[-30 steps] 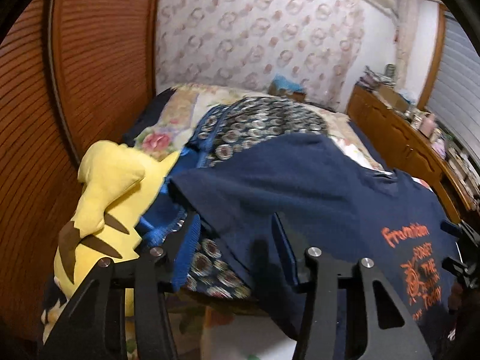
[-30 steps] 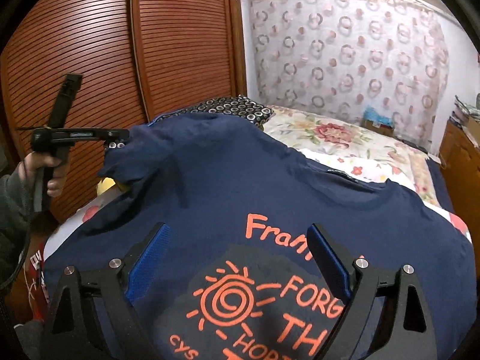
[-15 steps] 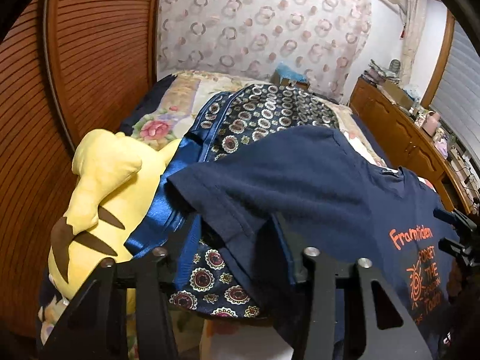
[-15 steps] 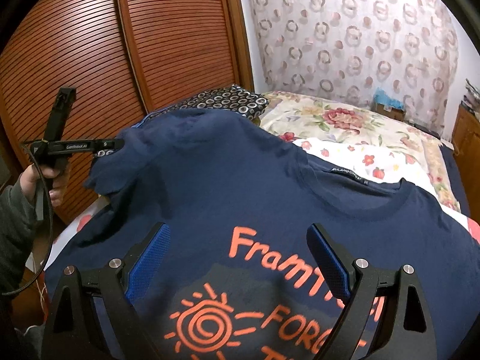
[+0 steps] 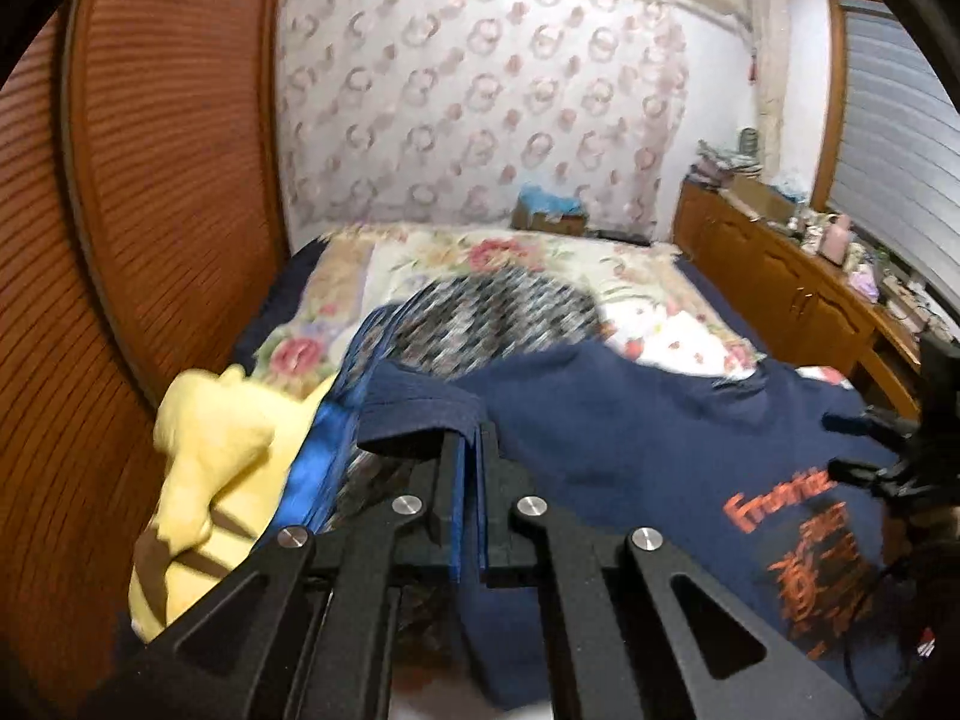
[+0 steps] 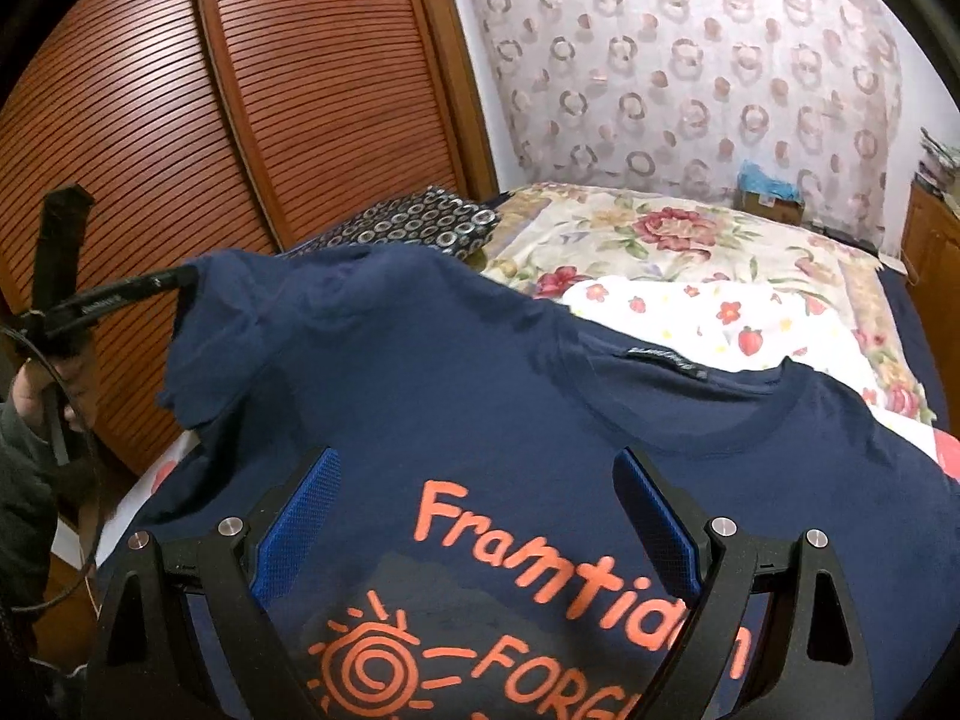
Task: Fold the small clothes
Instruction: 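Grasp the navy T-shirt's side edge with the left gripper and fold it inward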
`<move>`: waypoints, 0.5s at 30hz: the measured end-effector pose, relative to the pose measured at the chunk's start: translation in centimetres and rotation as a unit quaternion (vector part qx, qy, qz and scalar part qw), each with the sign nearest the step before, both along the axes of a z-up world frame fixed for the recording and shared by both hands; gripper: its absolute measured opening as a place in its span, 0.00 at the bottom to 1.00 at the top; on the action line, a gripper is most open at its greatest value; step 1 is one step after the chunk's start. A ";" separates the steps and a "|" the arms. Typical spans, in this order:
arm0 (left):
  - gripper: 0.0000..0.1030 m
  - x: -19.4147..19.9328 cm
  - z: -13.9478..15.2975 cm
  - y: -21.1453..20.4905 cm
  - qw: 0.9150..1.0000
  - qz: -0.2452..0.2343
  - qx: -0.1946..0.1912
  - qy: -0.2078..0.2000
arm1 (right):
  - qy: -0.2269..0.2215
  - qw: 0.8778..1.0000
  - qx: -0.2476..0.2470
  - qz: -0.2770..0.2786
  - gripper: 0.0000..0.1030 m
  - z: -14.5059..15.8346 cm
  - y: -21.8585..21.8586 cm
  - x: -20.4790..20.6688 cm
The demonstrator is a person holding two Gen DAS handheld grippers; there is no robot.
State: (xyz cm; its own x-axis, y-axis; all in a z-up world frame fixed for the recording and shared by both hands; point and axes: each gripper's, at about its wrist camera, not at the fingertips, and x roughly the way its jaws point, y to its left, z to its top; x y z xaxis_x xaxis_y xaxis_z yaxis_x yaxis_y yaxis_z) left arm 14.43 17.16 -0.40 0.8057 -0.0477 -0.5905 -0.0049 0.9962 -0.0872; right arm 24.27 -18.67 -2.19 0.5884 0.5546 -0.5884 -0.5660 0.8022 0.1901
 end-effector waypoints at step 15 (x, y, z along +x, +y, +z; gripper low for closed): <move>0.48 4.6 2.7 -9.2 0.989 -0.148 0.001 0.016 | -0.010 0.998 -0.006 -0.056 0.90 0.2 -0.6 -1.1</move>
